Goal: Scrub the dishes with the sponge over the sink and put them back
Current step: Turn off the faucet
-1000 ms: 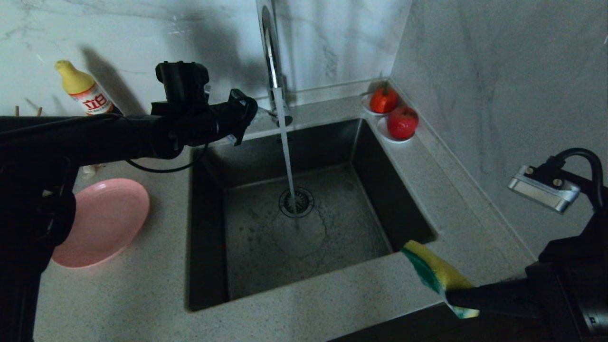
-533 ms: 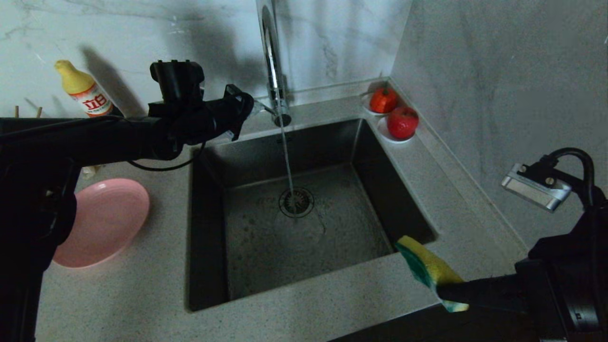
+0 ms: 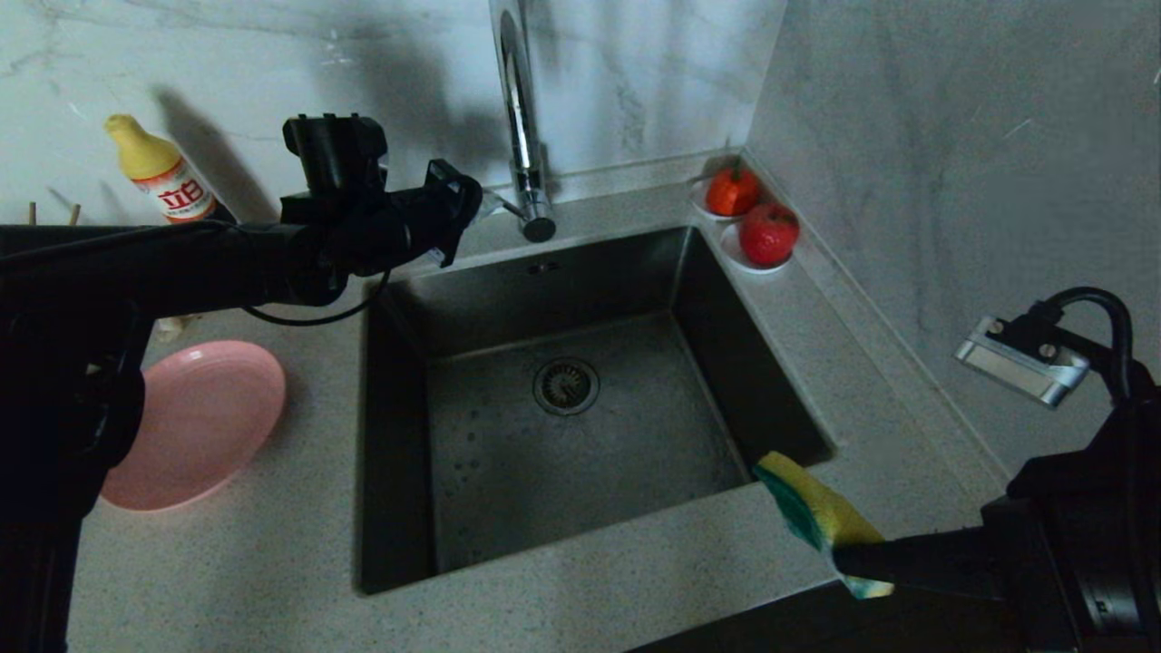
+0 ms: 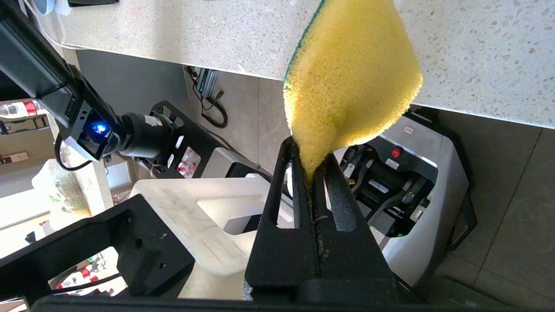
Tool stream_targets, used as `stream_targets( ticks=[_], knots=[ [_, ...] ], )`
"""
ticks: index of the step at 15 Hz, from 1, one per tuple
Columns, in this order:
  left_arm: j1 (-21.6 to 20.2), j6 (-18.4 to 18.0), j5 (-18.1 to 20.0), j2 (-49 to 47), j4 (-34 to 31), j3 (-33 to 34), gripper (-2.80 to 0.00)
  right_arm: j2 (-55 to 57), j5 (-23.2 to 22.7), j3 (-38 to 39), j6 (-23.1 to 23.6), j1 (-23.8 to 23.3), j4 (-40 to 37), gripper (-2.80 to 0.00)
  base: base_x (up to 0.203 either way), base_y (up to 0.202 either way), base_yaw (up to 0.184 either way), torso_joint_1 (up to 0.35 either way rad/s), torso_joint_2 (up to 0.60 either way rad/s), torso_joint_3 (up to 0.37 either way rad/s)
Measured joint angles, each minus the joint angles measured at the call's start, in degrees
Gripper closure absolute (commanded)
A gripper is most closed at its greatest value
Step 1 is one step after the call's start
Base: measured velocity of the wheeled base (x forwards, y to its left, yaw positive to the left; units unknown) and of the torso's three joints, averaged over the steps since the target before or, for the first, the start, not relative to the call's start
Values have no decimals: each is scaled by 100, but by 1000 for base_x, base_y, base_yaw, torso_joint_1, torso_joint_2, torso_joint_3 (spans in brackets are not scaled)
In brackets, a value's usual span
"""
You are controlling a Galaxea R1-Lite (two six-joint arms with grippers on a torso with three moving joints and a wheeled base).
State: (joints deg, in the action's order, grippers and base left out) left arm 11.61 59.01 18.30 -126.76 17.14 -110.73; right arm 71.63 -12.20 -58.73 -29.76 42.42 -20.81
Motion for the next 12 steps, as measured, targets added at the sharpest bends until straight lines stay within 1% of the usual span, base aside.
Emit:
stream_targets(
  ticks=[2, 5, 8, 9, 10, 11, 12],
  knots=[
    [-1, 7, 16, 126, -96, 75, 0, -5, -2, 0, 1, 0, -5, 0, 0, 0, 0, 0, 0, 0],
    [128, 12, 115, 741, -485, 467, 0, 1, 0, -2, 5, 0, -8, 0, 0, 0, 0, 0, 0, 0],
    [299, -25, 163, 1642, -1245, 872, 0, 18, 29, -5, 5, 10, -19, 0, 0, 0, 0, 0, 0, 0],
    [349, -101, 162, 1956, -1653, 966, 0, 22, 52, -2, 5, 16, -40, 0, 0, 0, 0, 0, 0, 0],
    [387, -276, 155, 2293, -2119, 1026, 0, 15, 66, 2, -4, 21, -94, 0, 0, 0, 0, 0, 0, 0],
    [402, -532, 130, 2620, -2589, 1066, 0, 9, 101, 9, -11, 24, -151, 0, 0, 0, 0, 0, 0, 0],
    [410, -906, 40, 2981, -3109, 1125, 0, 0, 174, 11, -12, 40, -203, 0, 0, 0, 0, 0, 0, 0]
  ],
)
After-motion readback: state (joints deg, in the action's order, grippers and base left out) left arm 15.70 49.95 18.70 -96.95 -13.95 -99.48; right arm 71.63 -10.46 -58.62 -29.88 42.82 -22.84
